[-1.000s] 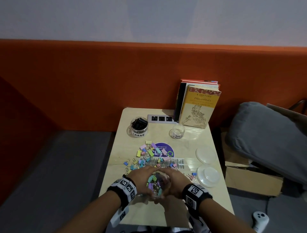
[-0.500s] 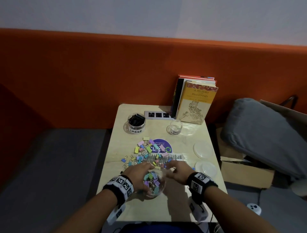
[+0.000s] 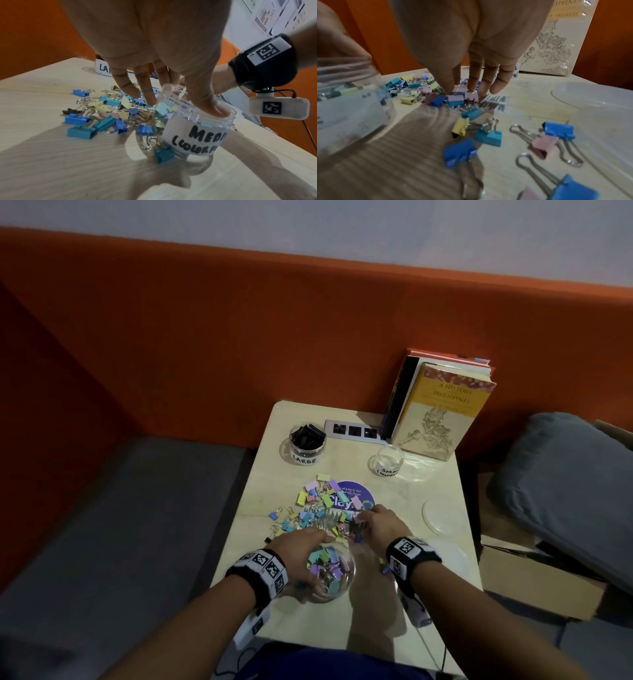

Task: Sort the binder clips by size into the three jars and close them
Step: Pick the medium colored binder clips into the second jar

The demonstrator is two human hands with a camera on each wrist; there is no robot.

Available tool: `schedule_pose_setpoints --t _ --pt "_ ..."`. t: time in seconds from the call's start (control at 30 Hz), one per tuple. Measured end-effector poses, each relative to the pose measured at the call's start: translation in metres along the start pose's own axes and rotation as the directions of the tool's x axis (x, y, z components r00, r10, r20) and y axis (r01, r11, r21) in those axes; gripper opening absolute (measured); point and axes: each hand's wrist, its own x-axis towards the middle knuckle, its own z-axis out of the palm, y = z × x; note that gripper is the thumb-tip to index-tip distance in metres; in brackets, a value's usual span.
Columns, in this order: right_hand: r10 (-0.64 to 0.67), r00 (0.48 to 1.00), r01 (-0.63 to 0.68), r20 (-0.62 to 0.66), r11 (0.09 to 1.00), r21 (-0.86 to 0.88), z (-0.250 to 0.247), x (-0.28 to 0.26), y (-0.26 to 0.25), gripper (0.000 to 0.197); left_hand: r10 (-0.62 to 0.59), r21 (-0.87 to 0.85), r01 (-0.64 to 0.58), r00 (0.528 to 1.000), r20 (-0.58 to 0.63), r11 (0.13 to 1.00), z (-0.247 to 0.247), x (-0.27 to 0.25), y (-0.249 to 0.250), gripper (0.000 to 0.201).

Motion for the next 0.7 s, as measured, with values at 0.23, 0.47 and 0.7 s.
schedule_pose_setpoints --t 0.23,0.47,0.7 --pt "0.071 0.997 -0.071 -0.009 0.997 -0.016 0.001 0.001 -0.01 0.025 -0.016 -0.029 0.015 1.0 -0.017 0.999 0.001 -0.002 -0.001 0.088" --pt "0.17 0.98 -0.156 -0.102 0.978 0.137 -0.011 -0.014 -0.013 0.033 0.011 -0.018 -0.011 1.0 -0.009 1.0 -0.002 -0.002 -0.001 0.087" --pt "0.246 0.966 -0.189 -0.077 0.879 0.437 -0.015 -0.041 -0.004 0.02 0.051 0.013 -0.051 0.999 0.008 0.999 -0.004 -0.001 -0.003 0.084"
